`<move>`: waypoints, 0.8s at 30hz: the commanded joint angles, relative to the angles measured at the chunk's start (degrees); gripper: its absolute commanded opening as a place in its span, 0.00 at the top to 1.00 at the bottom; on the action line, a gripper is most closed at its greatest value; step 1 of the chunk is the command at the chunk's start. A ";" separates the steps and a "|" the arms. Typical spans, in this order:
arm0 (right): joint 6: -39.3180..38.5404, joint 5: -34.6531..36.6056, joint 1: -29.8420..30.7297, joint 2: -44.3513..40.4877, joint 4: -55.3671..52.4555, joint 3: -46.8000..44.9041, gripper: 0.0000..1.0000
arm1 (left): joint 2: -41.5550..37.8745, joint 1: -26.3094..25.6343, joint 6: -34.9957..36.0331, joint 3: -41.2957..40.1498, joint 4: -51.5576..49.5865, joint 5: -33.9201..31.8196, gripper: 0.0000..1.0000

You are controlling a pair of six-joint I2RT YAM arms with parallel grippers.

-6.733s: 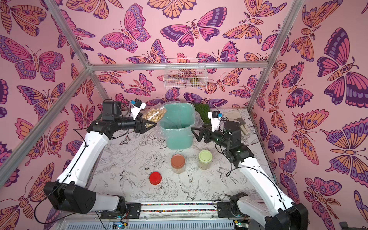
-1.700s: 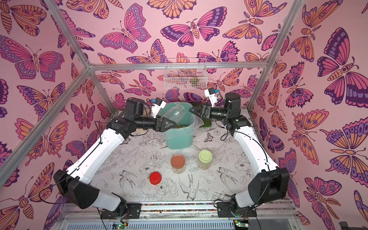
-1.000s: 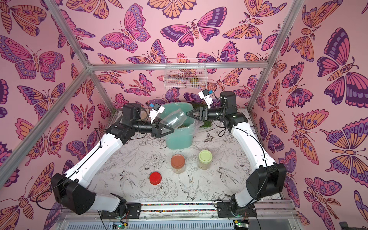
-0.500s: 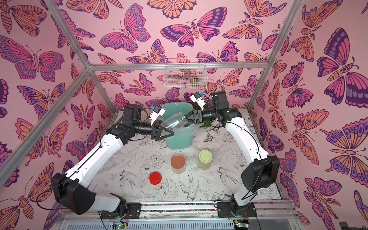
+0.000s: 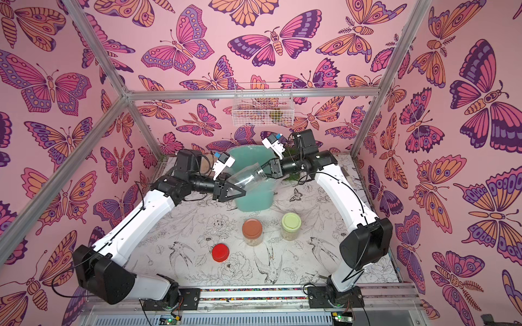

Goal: Empty moldy peanuts from jars
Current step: Place the jar at the center of the board.

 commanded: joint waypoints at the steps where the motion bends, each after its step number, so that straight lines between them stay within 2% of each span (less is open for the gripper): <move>1: -2.43 -2.10 1.74 0.64 -3.44 1.25 1.00 | -0.02 0.72 0.37 -0.30 0.55 -0.95 1.00; 4: -2.11 -1.12 1.68 -0.30 -2.28 0.84 1.00 | -0.17 1.15 0.33 -0.29 0.12 -1.57 0.97; 7: -0.41 -0.05 1.47 -1.75 0.13 -0.10 1.00 | -0.45 1.82 0.32 -0.55 -0.28 -2.38 0.84; 12: 1.00 2.39 0.54 -3.65 1.67 -1.20 1.00 | -1.73 2.87 0.53 -1.91 -0.76 -3.96 0.47; 17: 1.25 5.60 -1.08 -5.62 1.70 -2.68 1.00 | -3.83 3.74 1.46 -3.87 -1.24 -6.53 0.19; 18: 1.18 6.22 -1.37 -5.72 1.58 -2.87 1.00 | -4.11 4.01 1.58 -4.15 -1.49 -6.44 0.00; 24: -0.41 8.42 -2.05 -7.98 -0.22 -3.03 1.00 | -5.75 5.86 3.09 -5.90 -3.67 -7.04 0.00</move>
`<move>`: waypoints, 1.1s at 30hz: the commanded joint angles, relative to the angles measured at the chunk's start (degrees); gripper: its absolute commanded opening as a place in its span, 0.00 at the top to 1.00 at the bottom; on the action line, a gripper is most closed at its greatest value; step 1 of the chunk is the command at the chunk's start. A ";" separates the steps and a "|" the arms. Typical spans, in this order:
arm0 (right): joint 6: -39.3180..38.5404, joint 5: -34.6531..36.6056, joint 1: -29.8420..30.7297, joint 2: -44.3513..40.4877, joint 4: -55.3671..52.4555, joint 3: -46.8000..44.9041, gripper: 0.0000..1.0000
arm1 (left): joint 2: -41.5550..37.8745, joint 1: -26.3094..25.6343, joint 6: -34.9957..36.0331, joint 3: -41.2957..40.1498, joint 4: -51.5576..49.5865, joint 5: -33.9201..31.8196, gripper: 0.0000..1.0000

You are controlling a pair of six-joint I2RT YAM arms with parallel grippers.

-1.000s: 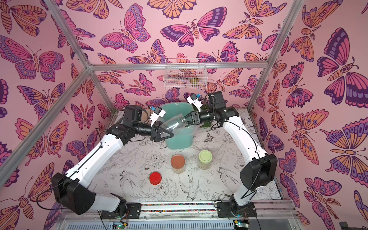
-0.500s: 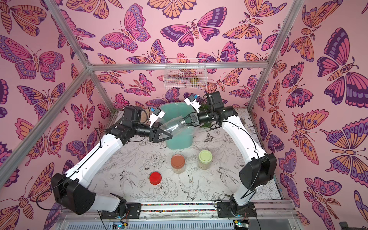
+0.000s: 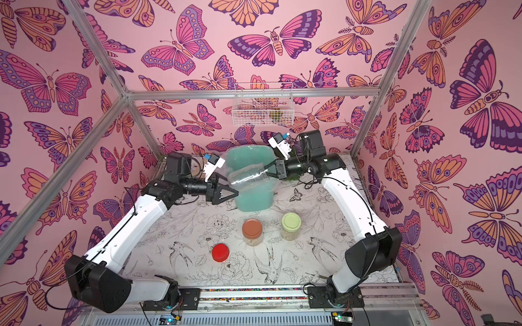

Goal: Empty moldy peanuts from jars
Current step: Place the jar at the center of the board.

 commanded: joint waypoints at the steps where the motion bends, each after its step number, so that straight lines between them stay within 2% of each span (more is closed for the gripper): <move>1: -1.77 2.72 0.01 -2.08 -2.59 0.73 1.00 | -1.85 1.21 1.34 -1.75 -2.43 -1.76 0.00; 5: -5.88 7.24 0.37 -2.39 -9.10 3.58 1.00 | -4.09 4.85 1.57 -3.87 -2.58 -2.61 0.00; 10: -15.51 20.55 6.86 -1.31 -22.72 12.04 1.00 | -9.39 11.78 -0.73 -6.10 0.26 -6.90 0.00; 13: -17.31 27.74 11.99 -0.53 -25.67 15.13 1.00 | -10.33 14.65 -2.30 -6.53 1.50 -14.80 0.00; 18: -20.47 42.44 21.91 6.14 -32.68 22.41 1.00 | -9.84 18.35 -7.82 -8.34 5.00 -31.01 0.00; 21: -21.02 49.23 26.49 9.92 -35.31 25.44 1.00 | -9.64 20.94 -11.11 -10.12 7.06 -36.73 0.00; 26: -20.54 54.10 32.27 15.68 -36.92 29.38 1.00 | -9.81 23.59 -12.31 -13.34 9.46 -41.16 0.00; 33: -17.98 60.50 37.98 23.49 -35.66 33.30 1.00 | -9.47 24.81 -11.18 -16.71 9.91 -46.73 0.00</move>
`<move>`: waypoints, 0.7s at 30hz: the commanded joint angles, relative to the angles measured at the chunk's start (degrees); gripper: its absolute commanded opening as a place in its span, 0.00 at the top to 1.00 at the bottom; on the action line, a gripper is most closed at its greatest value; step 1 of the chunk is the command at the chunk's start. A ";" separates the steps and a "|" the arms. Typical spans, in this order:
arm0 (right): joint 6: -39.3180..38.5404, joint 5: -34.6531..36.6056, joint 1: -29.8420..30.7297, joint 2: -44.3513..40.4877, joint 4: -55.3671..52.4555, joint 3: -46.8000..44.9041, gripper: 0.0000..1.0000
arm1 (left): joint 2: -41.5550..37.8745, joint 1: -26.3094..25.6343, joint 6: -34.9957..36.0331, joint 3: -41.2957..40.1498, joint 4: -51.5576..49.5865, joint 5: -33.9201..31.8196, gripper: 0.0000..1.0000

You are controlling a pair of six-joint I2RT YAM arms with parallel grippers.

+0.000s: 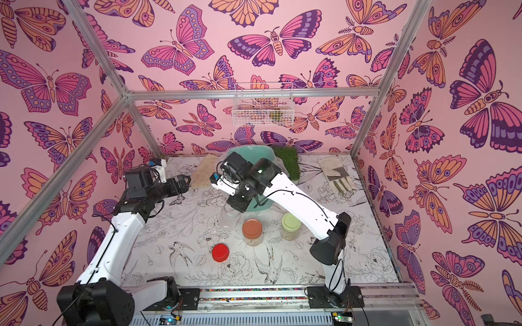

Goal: Empty moldy peanuts from jars
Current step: Place the jar at the center of the board.

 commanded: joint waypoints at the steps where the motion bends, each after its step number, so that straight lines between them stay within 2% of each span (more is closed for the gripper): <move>1: 1.75 6.25 1.96 2.37 -0.12 1.79 1.00 | 0.11 0.78 0.10 -1.77 1.39 -4.26 0.00; 5: 3.38 9.09 3.54 6.14 0.41 2.54 1.00 | 0.24 1.21 0.75 -3.01 1.44 -4.40 0.00; 16: 9.49 11.42 5.80 13.96 6.99 3.26 1.00 | -1.34 1.61 1.44 -6.24 2.00 -5.84 0.00; 21: 10.72 12.17 6.00 18.44 6.59 5.00 0.98 | -1.82 1.67 0.93 -6.58 2.00 -4.07 0.00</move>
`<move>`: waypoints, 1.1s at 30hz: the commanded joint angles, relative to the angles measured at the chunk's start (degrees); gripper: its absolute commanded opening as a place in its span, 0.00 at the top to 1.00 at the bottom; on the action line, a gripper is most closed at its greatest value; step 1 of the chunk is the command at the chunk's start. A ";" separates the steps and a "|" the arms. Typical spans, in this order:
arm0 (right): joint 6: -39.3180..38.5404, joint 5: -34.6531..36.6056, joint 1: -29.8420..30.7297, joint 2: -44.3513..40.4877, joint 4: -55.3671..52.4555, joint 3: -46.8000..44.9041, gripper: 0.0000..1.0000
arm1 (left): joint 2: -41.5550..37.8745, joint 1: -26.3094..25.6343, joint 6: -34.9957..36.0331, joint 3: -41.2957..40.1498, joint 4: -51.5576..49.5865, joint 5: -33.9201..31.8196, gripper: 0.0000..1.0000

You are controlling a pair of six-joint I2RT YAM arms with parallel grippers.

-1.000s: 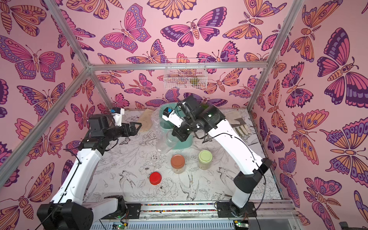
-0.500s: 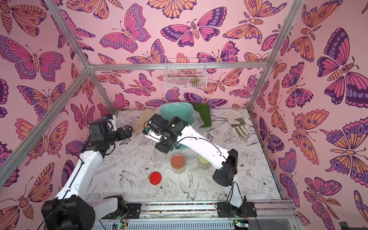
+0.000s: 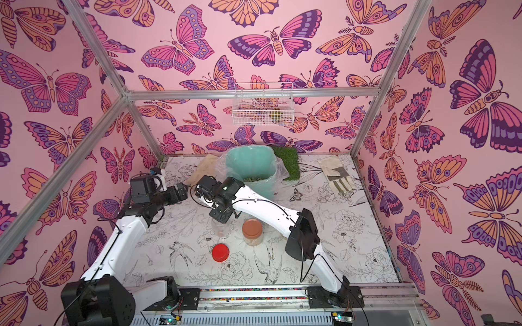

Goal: Empty moldy peanuts from jars
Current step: Place the jar at the center of the board.

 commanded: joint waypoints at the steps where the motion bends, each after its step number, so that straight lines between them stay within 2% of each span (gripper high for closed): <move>1: 2.13 2.48 0.31 3.61 -0.28 3.03 0.97 | -1.50 0.51 0.44 -0.60 0.76 0.84 0.00; 9: 1.59 4.62 0.31 7.36 -0.53 5.60 0.90 | -1.59 0.51 0.14 -0.72 0.58 0.81 0.00; 13: 1.14 4.02 0.27 9.39 -2.48 8.15 0.78 | -1.67 0.51 0.31 -0.73 0.32 0.90 0.00; 16: 1.26 3.58 0.31 9.54 -2.13 8.09 0.61 | -1.67 0.51 0.47 -0.64 0.18 0.92 0.00; 19: 1.41 3.39 0.29 9.08 -1.84 8.43 0.52 | -1.67 0.51 0.42 -0.61 0.16 1.62 0.00; 27: 2.59 5.16 0.29 3.20 -0.05 8.30 0.34 | -2.03 0.60 0.44 0.72 -0.97 2.44 0.00; 33: 2.79 7.95 0.31 -5.43 4.43 1.83 0.20 | -3.20 0.60 1.25 1.39 -2.32 3.47 0.00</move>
